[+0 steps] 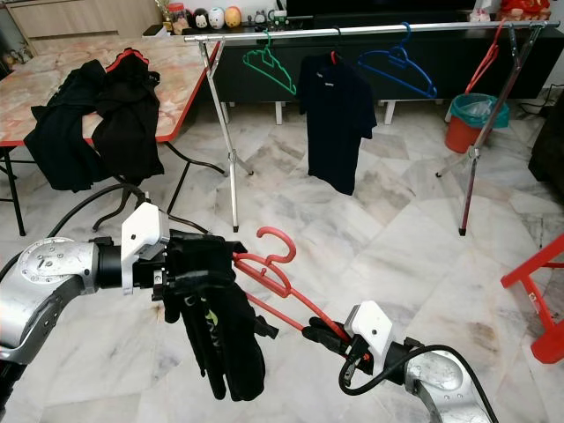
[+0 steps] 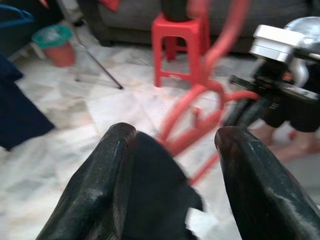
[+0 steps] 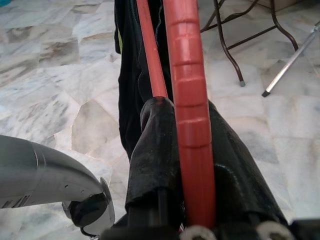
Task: Hang hanger
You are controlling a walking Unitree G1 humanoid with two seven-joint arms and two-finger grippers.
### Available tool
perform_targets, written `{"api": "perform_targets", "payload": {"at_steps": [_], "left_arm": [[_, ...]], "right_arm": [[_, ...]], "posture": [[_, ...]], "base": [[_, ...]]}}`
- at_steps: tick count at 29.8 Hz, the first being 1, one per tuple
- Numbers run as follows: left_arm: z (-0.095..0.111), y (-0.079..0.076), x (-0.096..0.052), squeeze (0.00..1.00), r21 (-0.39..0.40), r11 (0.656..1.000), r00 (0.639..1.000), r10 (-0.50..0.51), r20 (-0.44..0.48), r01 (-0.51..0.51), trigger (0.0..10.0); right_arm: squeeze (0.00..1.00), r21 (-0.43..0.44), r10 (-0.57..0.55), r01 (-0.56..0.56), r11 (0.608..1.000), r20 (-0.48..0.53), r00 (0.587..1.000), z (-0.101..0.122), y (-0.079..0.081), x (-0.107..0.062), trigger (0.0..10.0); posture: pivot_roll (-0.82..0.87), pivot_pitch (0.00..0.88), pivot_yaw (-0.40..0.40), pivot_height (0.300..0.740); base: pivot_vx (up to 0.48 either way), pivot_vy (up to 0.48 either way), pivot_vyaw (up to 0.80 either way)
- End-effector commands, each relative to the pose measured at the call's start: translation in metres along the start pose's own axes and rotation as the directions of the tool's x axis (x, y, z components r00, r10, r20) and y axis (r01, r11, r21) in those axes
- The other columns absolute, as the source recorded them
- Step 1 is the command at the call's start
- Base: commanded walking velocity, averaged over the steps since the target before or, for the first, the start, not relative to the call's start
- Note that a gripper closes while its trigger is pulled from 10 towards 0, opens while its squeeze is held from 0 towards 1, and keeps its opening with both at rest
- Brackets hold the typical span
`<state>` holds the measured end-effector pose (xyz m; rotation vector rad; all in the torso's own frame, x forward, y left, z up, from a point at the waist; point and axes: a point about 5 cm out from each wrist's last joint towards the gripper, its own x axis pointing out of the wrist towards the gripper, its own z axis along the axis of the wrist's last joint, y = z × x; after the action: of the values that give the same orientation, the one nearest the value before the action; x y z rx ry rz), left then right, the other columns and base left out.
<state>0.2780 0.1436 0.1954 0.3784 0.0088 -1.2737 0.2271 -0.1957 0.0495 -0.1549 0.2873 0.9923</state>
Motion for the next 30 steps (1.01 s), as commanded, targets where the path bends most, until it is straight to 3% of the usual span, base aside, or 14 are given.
{"api": "perform_targets", "payload": {"at_steps": [1,5,12,15,24,30], "left_arm": [[0.007,0.007,0.004,0.0,0.07,0.997,0.999,0.035,0.004,-0.035,10.0],[0.008,0.008,0.008,0.0,0.081,0.996,1.0,0.026,0.008,-0.027,10.0],[-0.001,-0.002,0.006,0.0,0.087,0.988,0.99,-0.118,-0.073,0.124,10.0],[-0.003,-0.002,0.006,0.0,0.103,0.986,0.988,-0.121,-0.091,0.13,10.0],[-0.008,0.004,0.012,0.0,0.178,0.981,0.993,-0.061,-0.104,0.079,10.0],[-0.004,0.015,0.008,0.0,0.202,0.979,0.997,0.019,-0.08,-0.002,10.0]], "right_arm": [[0.0,-0.027,0.029,-0.028,0.999,0.048,0.998,0.011,0.002,0.003,10.0],[0.0,-0.027,0.046,-0.045,0.999,0.046,0.998,0.012,0.005,0.004,10.0],[0.0,-0.026,0.052,-0.051,0.998,0.039,0.998,0.012,0.005,0.002,10.0],[0.0,-0.026,0.054,-0.053,0.998,0.039,0.998,0.012,0.005,0.002,10.0],[0.0,-0.026,0.064,-0.063,0.998,0.035,0.997,0.012,0.007,0.003,10.0],[0.0,-0.029,0.06,-0.059,0.998,0.032,0.998,0.011,0.007,0.003,10.0]], "posture": [[-0.02,0.02,0.085,0.74],[-0.02,0.022,0.084,0.74],[-0.02,0.031,0.083,0.74],[-0.02,0.031,0.083,0.74],[-0.03,0.033,0.081,0.74],[-0.03,0.033,0.081,0.74]], "base": [[0.0,0.0,0.0],[0.0,0.0,0.0],[0.0,0.0,0.0],[0.0,0.0,0.0],[0.0,0.0,0.0],[0.0,0.0,0.0]]}}
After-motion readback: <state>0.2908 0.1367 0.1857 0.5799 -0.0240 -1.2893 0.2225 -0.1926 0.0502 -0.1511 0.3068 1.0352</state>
